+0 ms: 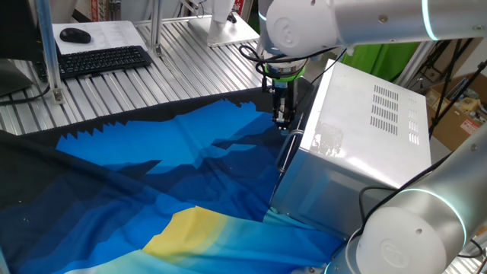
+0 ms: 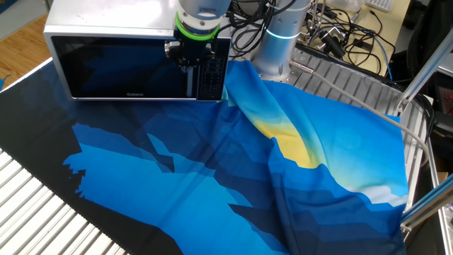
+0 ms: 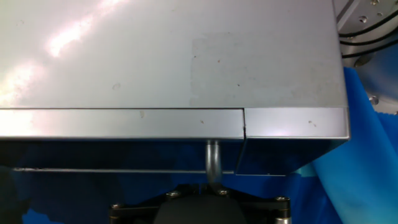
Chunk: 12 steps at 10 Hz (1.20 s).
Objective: Open the microwave door
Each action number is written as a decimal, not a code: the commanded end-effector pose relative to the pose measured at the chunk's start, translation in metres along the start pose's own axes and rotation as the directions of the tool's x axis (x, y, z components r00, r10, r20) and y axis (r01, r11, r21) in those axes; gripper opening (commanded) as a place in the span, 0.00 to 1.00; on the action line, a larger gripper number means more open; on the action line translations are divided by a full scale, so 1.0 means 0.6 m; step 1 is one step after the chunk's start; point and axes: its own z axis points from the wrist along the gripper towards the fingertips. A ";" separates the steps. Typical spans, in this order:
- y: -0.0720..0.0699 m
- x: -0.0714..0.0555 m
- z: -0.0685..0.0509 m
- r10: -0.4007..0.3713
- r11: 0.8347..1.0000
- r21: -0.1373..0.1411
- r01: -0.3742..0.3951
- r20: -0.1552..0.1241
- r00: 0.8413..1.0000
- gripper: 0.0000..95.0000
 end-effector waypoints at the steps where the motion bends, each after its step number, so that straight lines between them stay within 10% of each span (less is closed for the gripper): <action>1: -0.002 0.001 -0.002 0.020 1.000 0.001 -0.020 0.005 1.000 0.40; 5: -0.004 -0.005 -0.005 0.033 0.999 -0.034 -0.031 0.068 0.997 0.40; 6: -0.004 -0.005 -0.004 0.033 0.999 -0.034 -0.031 0.069 0.997 0.20; 7: -0.005 -0.005 -0.004 0.031 0.999 -0.033 -0.029 0.081 0.996 0.20; 12: -0.014 -0.020 0.002 0.026 1.000 -0.009 -0.025 0.071 0.997 0.20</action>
